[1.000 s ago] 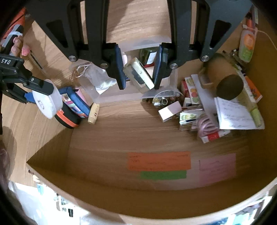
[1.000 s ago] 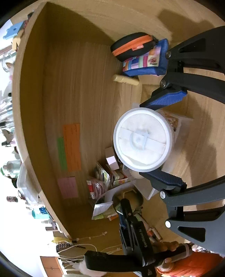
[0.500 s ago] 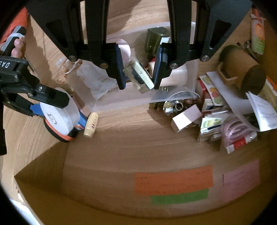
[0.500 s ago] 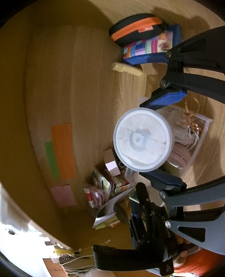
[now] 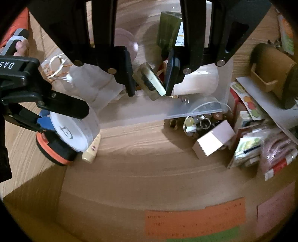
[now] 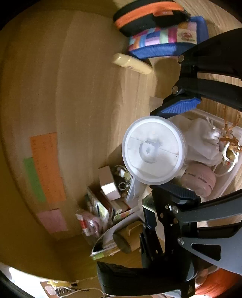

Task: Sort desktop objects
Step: 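Lower the tin into the box with the left tool while the right tool releases the container inside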

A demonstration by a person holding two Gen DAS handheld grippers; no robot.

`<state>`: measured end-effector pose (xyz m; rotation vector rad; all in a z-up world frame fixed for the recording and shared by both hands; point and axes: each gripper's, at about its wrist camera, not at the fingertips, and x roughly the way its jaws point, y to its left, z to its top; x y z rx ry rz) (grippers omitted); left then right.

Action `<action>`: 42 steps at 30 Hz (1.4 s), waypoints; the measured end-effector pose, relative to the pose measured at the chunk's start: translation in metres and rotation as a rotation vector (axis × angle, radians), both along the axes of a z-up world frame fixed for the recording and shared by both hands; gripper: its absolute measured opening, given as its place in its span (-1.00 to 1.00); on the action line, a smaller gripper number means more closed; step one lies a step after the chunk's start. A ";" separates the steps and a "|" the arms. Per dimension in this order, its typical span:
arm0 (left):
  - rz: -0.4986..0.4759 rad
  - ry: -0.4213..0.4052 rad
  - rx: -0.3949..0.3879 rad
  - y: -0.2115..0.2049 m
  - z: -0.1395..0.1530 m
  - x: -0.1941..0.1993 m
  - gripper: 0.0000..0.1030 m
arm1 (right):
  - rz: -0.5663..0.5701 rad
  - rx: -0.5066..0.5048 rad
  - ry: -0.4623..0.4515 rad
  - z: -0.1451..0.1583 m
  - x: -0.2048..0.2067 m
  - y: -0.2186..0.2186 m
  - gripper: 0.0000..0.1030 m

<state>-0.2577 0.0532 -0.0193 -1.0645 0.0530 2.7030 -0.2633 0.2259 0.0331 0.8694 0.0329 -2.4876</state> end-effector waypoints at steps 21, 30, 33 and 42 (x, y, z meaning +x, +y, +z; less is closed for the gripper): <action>-0.031 -0.046 -0.041 0.015 -0.030 -0.014 -0.40 | -0.011 0.076 -0.070 -0.031 -0.013 -0.007 0.22; -0.035 -0.031 -0.077 0.018 -0.030 -0.010 -0.40 | 0.004 0.089 -0.077 -0.034 -0.010 -0.013 0.22; -0.043 -0.032 -0.067 0.017 -0.029 -0.009 -0.35 | 0.004 0.083 -0.071 -0.033 -0.008 -0.012 0.24; -0.064 0.019 -0.047 0.017 -0.018 0.004 0.11 | -0.011 -0.009 0.007 -0.012 0.004 0.002 0.45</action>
